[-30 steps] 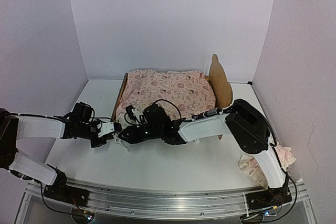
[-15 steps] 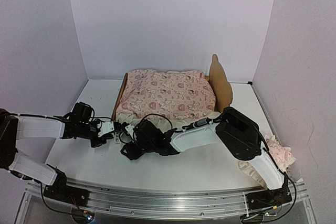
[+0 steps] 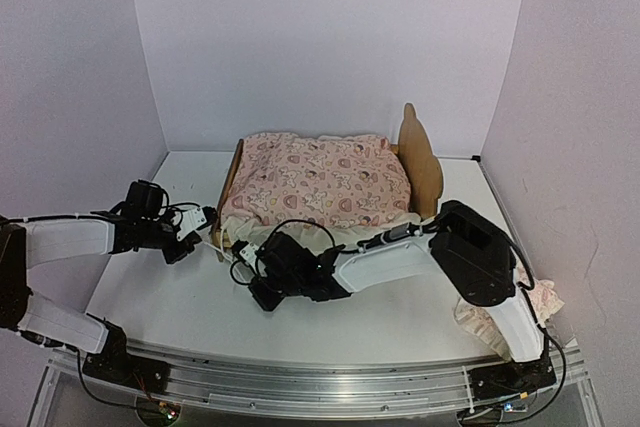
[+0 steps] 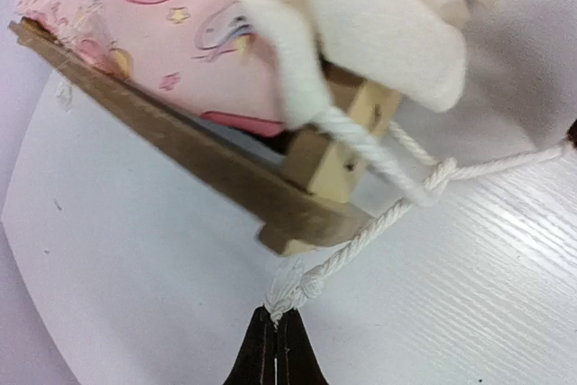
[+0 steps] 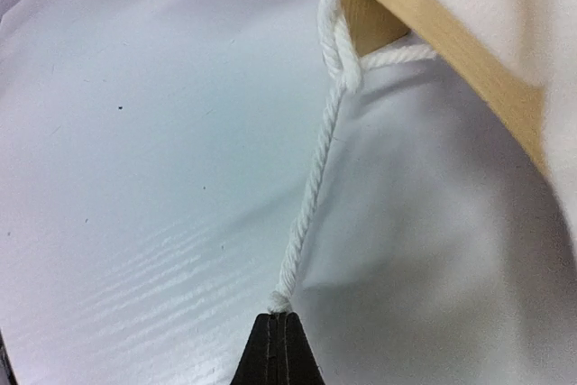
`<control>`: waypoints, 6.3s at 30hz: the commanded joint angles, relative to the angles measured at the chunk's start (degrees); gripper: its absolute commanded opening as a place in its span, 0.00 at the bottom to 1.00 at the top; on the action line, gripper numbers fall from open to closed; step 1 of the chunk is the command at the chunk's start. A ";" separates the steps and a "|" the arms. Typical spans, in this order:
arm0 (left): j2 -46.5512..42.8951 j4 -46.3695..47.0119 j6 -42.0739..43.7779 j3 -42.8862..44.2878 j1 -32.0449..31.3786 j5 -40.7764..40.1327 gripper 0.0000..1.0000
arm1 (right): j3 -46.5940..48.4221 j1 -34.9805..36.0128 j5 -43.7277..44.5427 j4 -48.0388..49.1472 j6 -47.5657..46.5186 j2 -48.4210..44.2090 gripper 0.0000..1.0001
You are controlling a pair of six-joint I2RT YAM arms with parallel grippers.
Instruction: Set up the pet bed
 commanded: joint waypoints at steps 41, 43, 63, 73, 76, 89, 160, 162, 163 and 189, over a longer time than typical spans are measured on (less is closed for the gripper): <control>2.32 -4.35 14.45 -3.77 14.95 4.52 0.00 | 23.89 2.76 -22.93 -0.11 7.06 8.11 0.00; 2.29 -3.21 14.53 -4.35 14.95 4.01 0.00 | 23.41 2.74 -20.71 -0.11 5.94 8.18 0.00; -16.69 -15.16 8.15 8.32 12.82 17.71 0.60 | -4.16 -7.24 -3.54 -30.46 2.71 -35.62 0.55; -4.48 -15.78 1.45 14.80 -20.49 -1.72 0.66 | -10.60 -20.48 15.59 -51.48 18.76 -43.21 0.52; -1.70 -10.95 6.12 13.39 -23.37 -5.42 0.69 | -10.95 -22.20 15.69 -51.67 19.61 -41.58 0.52; 7.13 -1.20 10.52 12.10 -23.90 -9.21 0.58 | -11.59 -25.90 16.55 -52.32 20.64 -32.48 0.43; 19.45 0.64 -10.07 33.67 -33.55 4.18 0.69 | -14.13 -28.46 0.22 -50.30 14.71 -42.51 0.00; 23.68 1.21 -10.46 37.70 -34.28 4.39 0.70 | -12.46 -28.47 -3.35 -49.27 14.08 -42.41 0.00; 25.17 2.22 -10.50 39.30 -34.66 4.12 0.71 | -11.32 -28.47 -5.50 -47.99 13.93 -42.22 0.00; 42.05 11.62 -15.22 48.74 -37.52 7.32 0.66 | -16.04 -28.55 -5.22 -48.12 17.54 -52.22 0.21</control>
